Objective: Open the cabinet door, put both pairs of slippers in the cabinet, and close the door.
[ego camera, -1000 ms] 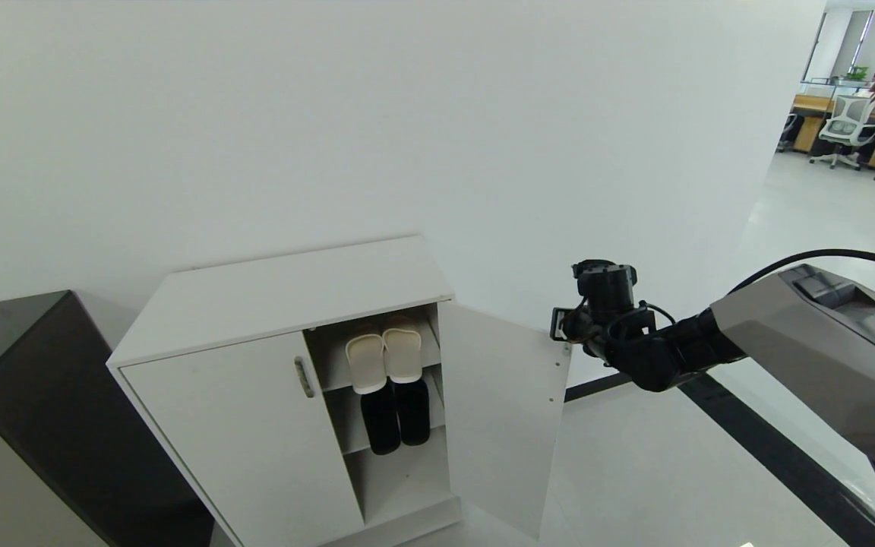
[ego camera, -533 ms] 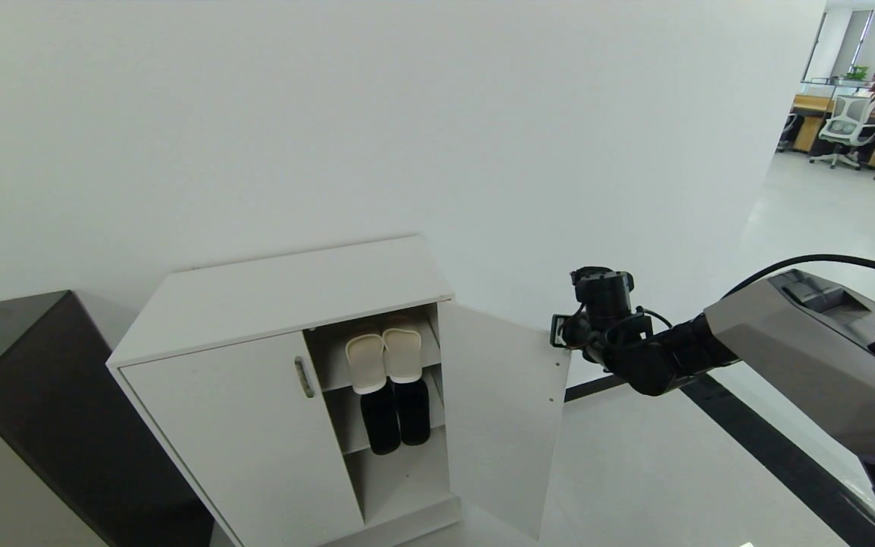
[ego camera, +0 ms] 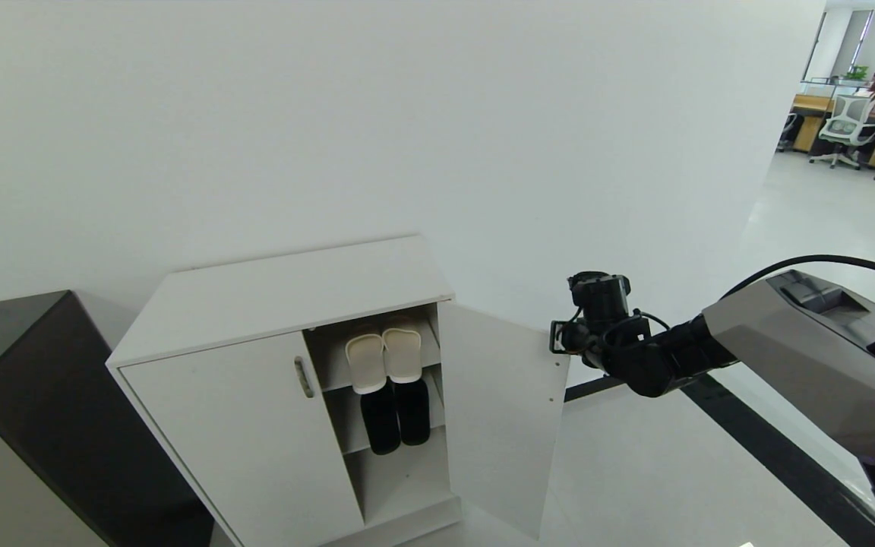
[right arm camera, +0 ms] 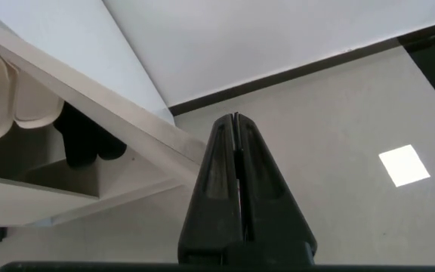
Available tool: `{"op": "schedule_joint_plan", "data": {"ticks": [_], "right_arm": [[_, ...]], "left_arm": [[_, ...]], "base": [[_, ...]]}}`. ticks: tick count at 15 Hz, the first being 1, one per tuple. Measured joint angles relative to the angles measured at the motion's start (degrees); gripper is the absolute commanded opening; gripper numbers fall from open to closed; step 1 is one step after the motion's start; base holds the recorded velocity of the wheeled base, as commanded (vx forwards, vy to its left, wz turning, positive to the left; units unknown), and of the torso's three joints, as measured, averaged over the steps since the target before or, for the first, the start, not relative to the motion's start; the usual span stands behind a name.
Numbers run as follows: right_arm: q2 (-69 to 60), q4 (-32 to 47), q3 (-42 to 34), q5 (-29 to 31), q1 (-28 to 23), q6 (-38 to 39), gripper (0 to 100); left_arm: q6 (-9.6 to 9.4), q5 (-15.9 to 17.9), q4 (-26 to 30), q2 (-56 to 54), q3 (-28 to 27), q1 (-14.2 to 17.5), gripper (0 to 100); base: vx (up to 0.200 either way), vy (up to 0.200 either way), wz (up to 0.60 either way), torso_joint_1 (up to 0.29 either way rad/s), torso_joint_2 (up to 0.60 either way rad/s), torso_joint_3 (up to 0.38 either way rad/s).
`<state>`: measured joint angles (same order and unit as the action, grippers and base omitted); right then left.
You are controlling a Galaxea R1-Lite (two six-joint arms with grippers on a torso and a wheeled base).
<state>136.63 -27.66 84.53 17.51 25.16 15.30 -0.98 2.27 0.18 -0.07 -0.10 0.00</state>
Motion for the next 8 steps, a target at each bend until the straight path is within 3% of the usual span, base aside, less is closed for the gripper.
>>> {"op": "schedule_joint_plan", "data": {"ticks": [4,8], "right_arm": [[-0.8,-0.1,-1.7,0.3,1.7,0.0,0],[-3.6,-0.5,-6.7,1.2,7.0,0.1,0]], "left_arm": [[-0.06,0.0,0.0,0.0,0.0,0.0,0],[-0.09,0.0,0.0,0.0,0.0,0.0,0]], "base": [[0.0,0.0,0.0,0.0,0.0,0.0],[0.0,0.0,0.0,0.0,0.0,0.0]]}}
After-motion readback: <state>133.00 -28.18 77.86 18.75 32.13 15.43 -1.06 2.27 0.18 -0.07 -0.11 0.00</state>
